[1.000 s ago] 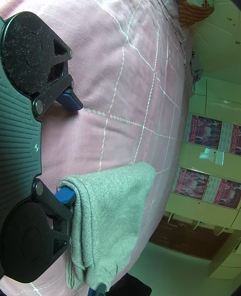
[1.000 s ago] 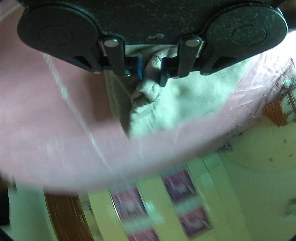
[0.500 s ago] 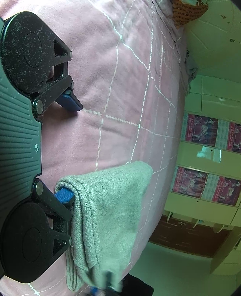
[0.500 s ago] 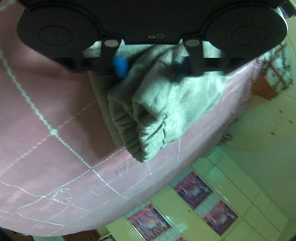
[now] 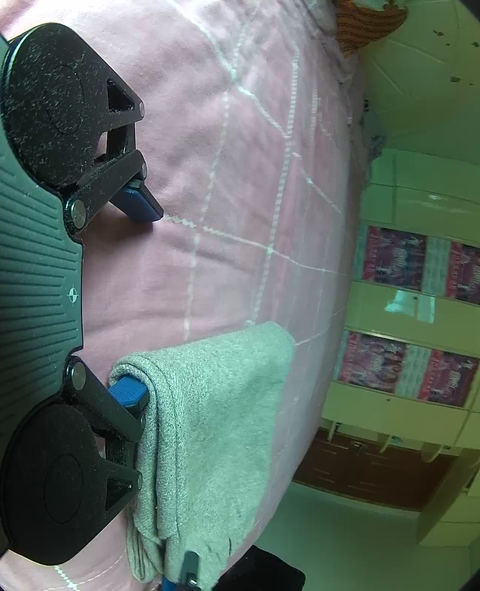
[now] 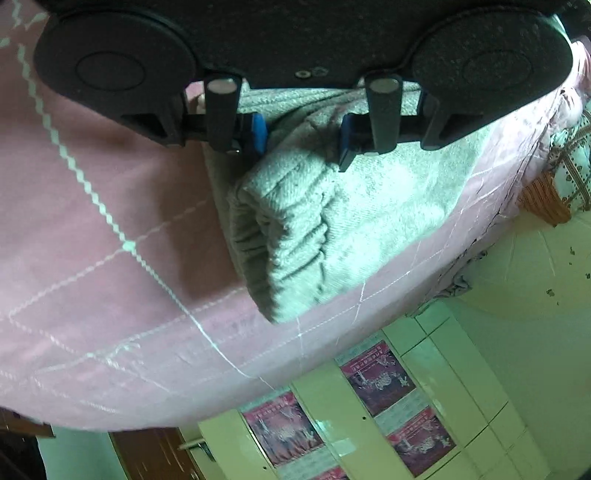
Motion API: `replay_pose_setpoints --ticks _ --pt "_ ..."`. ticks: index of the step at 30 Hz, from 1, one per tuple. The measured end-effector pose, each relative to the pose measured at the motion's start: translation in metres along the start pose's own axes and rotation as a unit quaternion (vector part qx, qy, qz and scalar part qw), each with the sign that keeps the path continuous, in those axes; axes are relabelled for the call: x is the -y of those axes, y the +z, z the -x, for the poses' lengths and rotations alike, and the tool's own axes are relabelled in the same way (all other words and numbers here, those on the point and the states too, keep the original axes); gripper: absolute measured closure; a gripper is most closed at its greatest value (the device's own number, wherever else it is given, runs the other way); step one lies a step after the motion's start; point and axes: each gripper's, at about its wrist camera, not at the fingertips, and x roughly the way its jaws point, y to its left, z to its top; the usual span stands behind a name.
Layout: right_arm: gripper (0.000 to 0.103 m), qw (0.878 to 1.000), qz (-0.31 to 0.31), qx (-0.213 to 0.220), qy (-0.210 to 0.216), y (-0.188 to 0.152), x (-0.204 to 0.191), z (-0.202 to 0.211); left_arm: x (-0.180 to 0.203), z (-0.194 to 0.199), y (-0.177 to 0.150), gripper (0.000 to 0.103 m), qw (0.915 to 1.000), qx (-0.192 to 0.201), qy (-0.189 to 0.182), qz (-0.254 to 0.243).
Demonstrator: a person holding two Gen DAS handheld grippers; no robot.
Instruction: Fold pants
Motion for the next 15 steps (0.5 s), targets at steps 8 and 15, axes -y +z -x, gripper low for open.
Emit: replay_pose_setpoints --ticks 8,15 --pt "0.067 1.0 0.001 -0.012 0.002 -0.001 0.013 -0.012 0.0 -0.006 -0.003 0.016 0.9999 -0.016 0.0 0.0" --pt "0.066 1.0 0.004 -0.016 0.002 0.0 0.009 -0.007 0.001 -0.006 -0.005 0.016 0.9998 -0.017 0.001 -0.005"
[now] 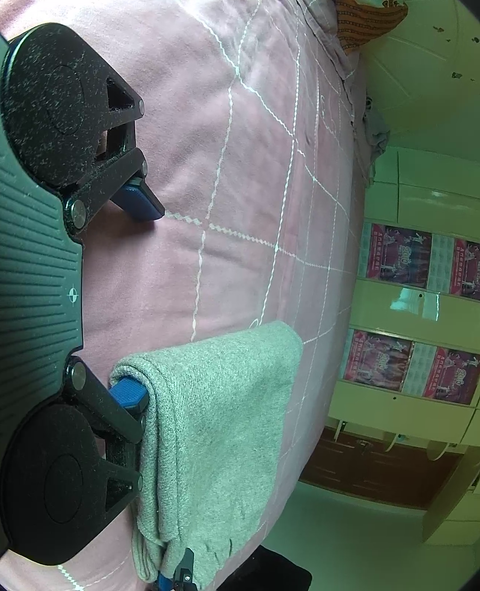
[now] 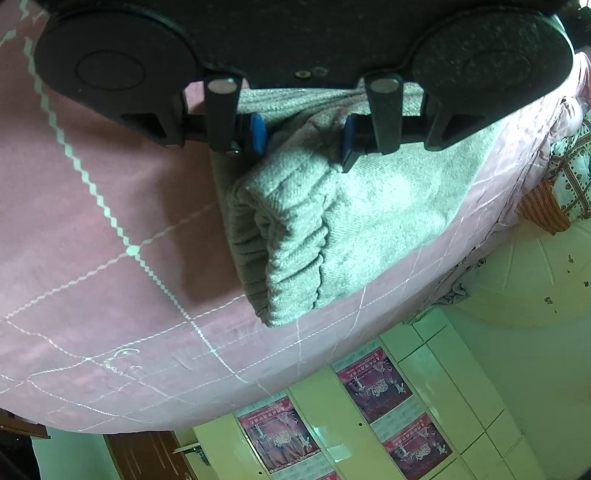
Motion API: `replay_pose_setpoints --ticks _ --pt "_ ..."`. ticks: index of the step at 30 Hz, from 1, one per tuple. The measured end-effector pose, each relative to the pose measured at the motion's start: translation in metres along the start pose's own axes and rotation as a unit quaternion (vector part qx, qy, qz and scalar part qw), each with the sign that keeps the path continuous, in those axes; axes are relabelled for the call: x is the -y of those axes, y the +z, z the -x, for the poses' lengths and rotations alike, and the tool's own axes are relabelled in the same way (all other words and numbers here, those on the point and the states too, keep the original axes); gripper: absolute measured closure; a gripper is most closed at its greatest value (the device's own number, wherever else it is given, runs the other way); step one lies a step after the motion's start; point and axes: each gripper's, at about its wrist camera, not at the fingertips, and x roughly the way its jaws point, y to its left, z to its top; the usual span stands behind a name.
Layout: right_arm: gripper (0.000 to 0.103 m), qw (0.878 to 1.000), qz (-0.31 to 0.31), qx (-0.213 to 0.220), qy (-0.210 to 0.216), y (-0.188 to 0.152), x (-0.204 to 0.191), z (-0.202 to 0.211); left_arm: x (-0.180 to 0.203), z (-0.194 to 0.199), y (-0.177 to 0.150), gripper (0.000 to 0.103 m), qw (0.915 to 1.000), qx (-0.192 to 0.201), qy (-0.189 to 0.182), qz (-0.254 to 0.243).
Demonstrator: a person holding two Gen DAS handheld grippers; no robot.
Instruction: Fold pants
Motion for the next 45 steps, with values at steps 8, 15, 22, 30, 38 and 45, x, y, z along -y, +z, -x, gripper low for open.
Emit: replay_pose_setpoints --ticks 8,15,22,30,38,45 --pt "0.065 1.0 -0.011 0.002 0.006 0.002 0.002 -0.009 0.004 0.003 -0.003 0.016 0.9999 -0.003 0.009 -0.006" --pt "0.054 1.0 0.0 -0.016 0.015 0.009 0.003 -0.005 0.005 0.026 -0.002 0.016 0.9988 -0.037 0.031 0.001" --pt "0.056 0.998 0.05 0.037 -0.023 0.021 0.014 0.037 -0.003 0.057 0.021 0.016 0.9984 0.026 0.011 0.049" --pt "0.071 0.979 0.186 0.079 -0.018 0.046 -0.04 0.02 0.042 -0.004 0.075 0.051 0.9911 0.013 -0.131 0.016" --pt "0.077 0.96 0.271 -0.004 -0.064 0.04 -0.043 -0.038 0.039 -0.031 0.076 0.051 0.9864 -0.049 -0.154 0.031" --pt "0.073 0.961 0.269 0.052 -0.044 0.089 -0.055 -0.045 0.042 -0.088 0.103 0.051 0.9848 -0.089 -0.145 0.035"
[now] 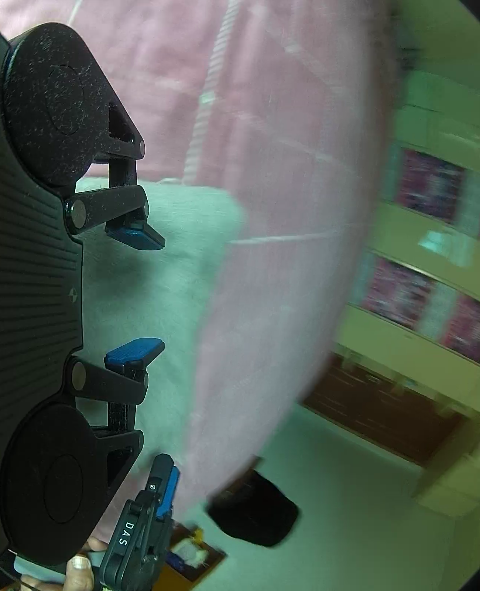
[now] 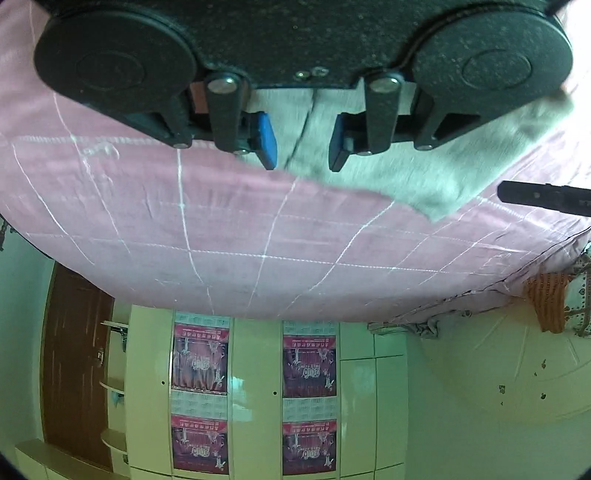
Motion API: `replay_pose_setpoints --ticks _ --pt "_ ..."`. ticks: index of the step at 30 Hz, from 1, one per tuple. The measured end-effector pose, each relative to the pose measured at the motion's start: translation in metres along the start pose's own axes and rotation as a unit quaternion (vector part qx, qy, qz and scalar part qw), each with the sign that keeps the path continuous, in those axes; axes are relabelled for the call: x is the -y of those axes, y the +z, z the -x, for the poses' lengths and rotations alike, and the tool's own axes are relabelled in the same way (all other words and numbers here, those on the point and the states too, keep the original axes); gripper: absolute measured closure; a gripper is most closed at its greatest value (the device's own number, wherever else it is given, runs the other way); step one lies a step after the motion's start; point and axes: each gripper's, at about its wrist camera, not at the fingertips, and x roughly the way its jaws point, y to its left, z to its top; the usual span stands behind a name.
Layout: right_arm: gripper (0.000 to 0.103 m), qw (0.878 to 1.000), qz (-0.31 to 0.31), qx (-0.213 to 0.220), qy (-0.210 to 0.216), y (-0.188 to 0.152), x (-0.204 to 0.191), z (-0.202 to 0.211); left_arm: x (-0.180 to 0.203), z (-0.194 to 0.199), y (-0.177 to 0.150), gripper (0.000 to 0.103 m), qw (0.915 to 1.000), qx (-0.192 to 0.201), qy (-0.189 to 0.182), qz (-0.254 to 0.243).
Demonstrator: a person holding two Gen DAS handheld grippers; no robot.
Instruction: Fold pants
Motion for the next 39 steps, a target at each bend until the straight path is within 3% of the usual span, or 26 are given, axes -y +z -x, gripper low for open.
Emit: replay_pose_setpoints --ticks 1,3,4,6,8,11,13,14,15,16,18,21,24,27,28,30,33,34,35,37,38,39 --pt "0.072 1.0 0.004 -0.013 0.0 0.0 0.0 -0.011 -0.008 -0.018 -0.007 0.051 0.9995 -0.028 0.002 0.013" --pt "0.071 0.995 0.01 -0.099 -0.006 -0.012 0.003 -0.047 -0.007 -0.019 -0.01 0.051 0.9995 -0.025 -0.004 0.016" --pt "0.071 0.994 0.012 -0.108 -0.005 -0.018 0.005 -0.055 -0.005 -0.014 -0.005 0.051 0.9994 -0.029 -0.002 0.016" --pt "0.07 0.995 0.022 -0.101 -0.001 -0.012 0.005 -0.054 0.0 -0.001 0.01 0.051 0.9999 0.001 0.006 0.008" --pt "0.07 0.998 0.017 -0.063 0.006 0.0 0.008 -0.043 0.007 -0.001 0.024 0.051 0.9997 0.021 0.009 -0.012" --pt "0.07 1.0 0.008 -0.026 0.014 0.02 0.008 -0.048 0.007 -0.03 0.043 0.051 0.9996 0.004 0.017 -0.021" --pt "0.07 0.999 0.008 -0.048 0.018 0.024 0.005 -0.068 0.004 -0.065 0.039 0.05 0.9981 -0.048 0.025 -0.028" --pt "0.067 0.996 0.008 -0.083 0.017 0.021 0.003 -0.085 0.0 -0.081 0.031 0.047 0.9964 -0.073 0.024 -0.035" --pt "0.064 0.992 0.01 -0.125 0.014 0.014 0.003 -0.106 0.001 -0.081 0.023 0.034 0.9973 -0.056 0.012 -0.047" --pt "0.062 0.99 0.013 -0.141 0.008 0.006 0.003 -0.119 0.003 -0.08 0.022 0.03 0.997 -0.055 0.0 -0.055" --pt "0.062 0.991 0.003 -0.131 0.005 0.0 0.003 -0.125 0.01 -0.074 0.023 0.029 0.9961 -0.055 0.009 -0.069" --pt "0.06 0.992 0.013 -0.128 0.002 0.001 -0.004 -0.119 0.022 -0.046 0.022 0.029 0.9957 -0.025 0.019 -0.088" --pt "0.06 0.997 0.012 -0.077 0.007 0.005 -0.005 -0.077 0.028 -0.013 0.012 0.029 0.9955 0.02 0.017 -0.091" --pt "0.06 0.999 0.001 -0.034 0.018 -0.008 -0.005 -0.044 0.027 -0.022 -0.006 0.029 0.9952 -0.022 0.039 -0.088" --pt "0.06 0.999 0.008 -0.043 0.015 -0.015 -0.007 -0.046 0.03 -0.024 -0.01 0.029 0.993 -0.021 0.047 -0.106" --pt "0.059 0.994 0.033 -0.104 -0.008 -0.031 -0.014 -0.067 0.042 -0.019 -0.004 0.029 0.9904 -0.028 0.066 -0.118" --pt "0.059 0.995 0.056 -0.082 -0.03 -0.029 -0.025 -0.053 0.049 0.016 -0.002 0.029 0.9935 0.023 0.042 -0.103" --pt "0.059 0.997 0.047 -0.063 -0.024 -0.025 -0.025 -0.043 0.051 0.02 -0.003 0.029 0.9936 0.023 0.042 -0.103" --pt "0.059 0.999 0.035 -0.04 -0.009 -0.024 -0.025 -0.03 0.052 0.018 -0.006 0.029 0.9937 0.011 0.041 -0.104" --pt "0.057 0.999 0.033 -0.021 0.006 -0.026 -0.029 -0.019 0.051 -0.004 -0.016 0.029 0.9911 -0.052 0.052 -0.111" --pt "0.054 0.998 0.045 -0.038 0.005 -0.032 -0.033 -0.025 0.051 -0.006 -0.025 0.029 0.9893 -0.047 0.054 -0.127" --pt "0.052 0.994 0.059 -0.087 -0.003 -0.041 -0.038 -0.041 0.054 -0.002 -0.028 0.029 0.9883 -0.04 0.06 -0.135"
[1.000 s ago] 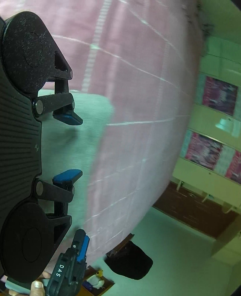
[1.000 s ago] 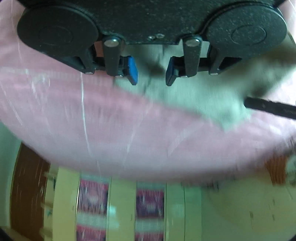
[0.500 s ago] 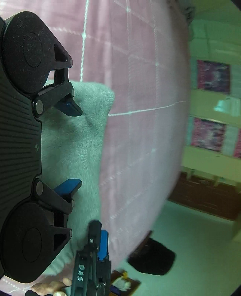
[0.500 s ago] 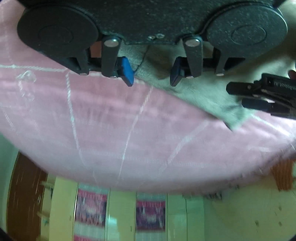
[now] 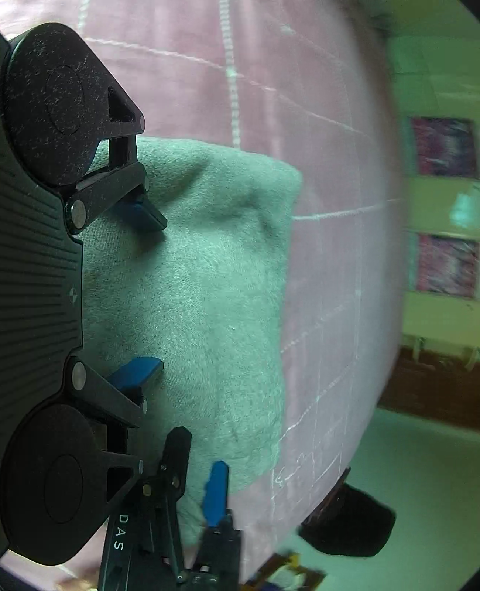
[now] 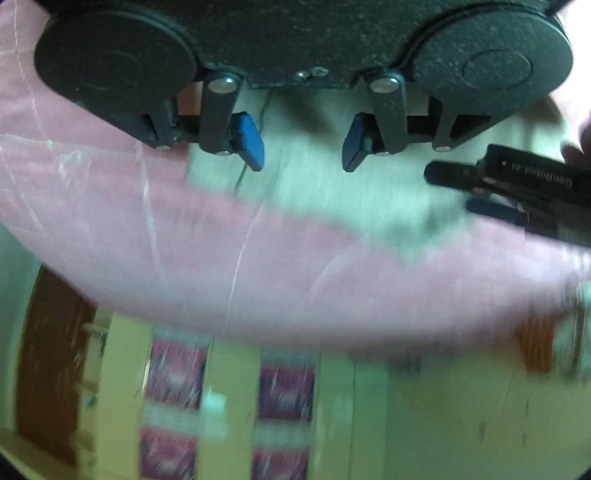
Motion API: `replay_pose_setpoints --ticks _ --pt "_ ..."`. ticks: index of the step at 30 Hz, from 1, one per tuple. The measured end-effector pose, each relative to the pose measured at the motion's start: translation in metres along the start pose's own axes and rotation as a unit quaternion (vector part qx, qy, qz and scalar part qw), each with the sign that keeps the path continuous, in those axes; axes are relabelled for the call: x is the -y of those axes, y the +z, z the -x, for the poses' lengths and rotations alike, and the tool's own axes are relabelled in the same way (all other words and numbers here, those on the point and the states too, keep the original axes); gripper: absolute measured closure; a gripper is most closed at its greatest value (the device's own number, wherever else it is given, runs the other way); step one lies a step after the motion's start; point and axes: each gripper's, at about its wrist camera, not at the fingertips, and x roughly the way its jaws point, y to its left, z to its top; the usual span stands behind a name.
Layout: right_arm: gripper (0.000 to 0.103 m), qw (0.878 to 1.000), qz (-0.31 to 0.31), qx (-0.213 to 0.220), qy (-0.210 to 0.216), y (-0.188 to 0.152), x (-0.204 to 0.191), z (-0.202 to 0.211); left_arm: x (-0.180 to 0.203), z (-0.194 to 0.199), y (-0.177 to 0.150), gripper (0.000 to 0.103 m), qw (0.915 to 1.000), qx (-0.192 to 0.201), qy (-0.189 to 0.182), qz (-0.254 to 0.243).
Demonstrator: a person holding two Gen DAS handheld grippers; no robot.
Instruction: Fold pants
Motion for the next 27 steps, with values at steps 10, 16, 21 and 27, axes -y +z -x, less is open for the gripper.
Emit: replay_pose_setpoints --ticks 10,16,21,27 --pt "0.051 1.0 -0.024 0.007 -0.014 -0.025 0.005 0.029 0.001 0.038 -0.043 0.029 0.9991 0.036 0.018 0.013" --pt "0.049 0.999 -0.005 0.013 -0.032 -0.038 -0.002 0.019 0.003 0.039 -0.043 0.029 0.999 0.036 0.024 0.008" --pt "0.046 0.999 0.007 0.015 -0.03 -0.038 -0.006 0.024 0.003 0.053 -0.039 0.028 0.9986 0.046 0.026 0.004" --pt "0.036 0.992 -0.086 0.095 -0.013 -0.032 0.03 0.071 -0.032 0.078 -0.032 0.028 0.9937 0.089 0.064 0.023"
